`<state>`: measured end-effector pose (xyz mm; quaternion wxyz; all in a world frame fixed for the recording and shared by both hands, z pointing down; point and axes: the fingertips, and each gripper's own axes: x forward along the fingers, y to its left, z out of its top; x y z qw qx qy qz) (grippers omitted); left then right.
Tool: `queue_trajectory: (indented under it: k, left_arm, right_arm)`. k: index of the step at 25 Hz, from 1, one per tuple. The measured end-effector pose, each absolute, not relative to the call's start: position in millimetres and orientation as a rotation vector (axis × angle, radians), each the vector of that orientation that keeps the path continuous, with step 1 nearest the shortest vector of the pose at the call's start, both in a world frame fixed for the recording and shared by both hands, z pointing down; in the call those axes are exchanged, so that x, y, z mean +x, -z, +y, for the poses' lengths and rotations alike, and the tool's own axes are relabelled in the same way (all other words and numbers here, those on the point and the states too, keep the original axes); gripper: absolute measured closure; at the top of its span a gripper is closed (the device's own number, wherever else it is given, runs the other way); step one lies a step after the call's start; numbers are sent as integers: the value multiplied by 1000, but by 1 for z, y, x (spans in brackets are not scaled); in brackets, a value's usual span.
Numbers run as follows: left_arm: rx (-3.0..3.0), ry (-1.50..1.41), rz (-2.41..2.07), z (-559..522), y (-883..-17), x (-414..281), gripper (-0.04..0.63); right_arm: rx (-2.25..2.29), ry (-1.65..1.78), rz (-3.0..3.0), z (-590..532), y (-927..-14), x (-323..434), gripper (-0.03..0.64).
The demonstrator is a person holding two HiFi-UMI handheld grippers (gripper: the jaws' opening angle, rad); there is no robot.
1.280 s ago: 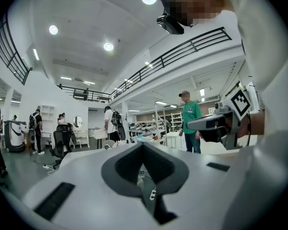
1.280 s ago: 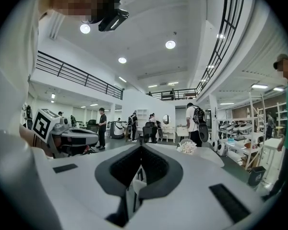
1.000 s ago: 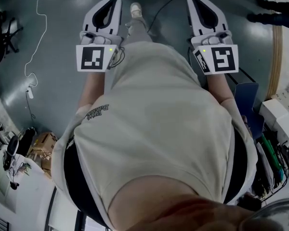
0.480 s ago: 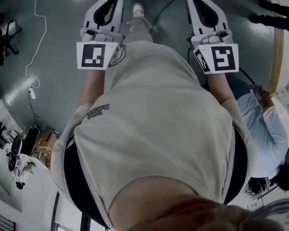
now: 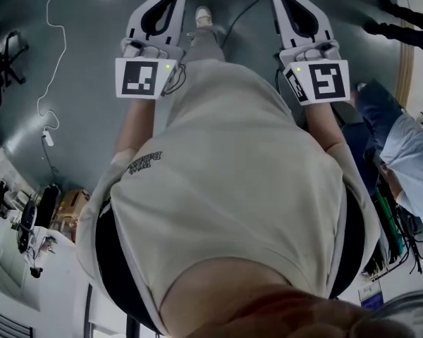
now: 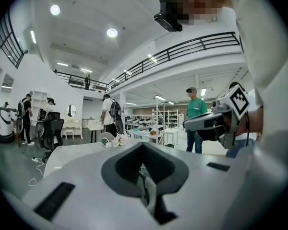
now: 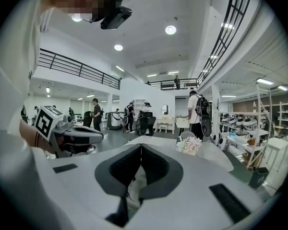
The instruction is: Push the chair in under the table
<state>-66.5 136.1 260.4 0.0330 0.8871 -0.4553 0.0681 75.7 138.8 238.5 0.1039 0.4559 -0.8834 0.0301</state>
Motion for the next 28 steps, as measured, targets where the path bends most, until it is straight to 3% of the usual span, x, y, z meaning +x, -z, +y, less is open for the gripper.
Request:
queue_trajectory:
  k: [17,28]
  left_arm:
    - [2755,-283,-1255,-16,-260,-81,584]
    - [2758,-343,-1181,-44,-266,-63,584]
  right_arm:
    - [1300,-125,-2532,-13,-239,48,607]
    - [1222,-105,-2537,-50,-240,53,606]
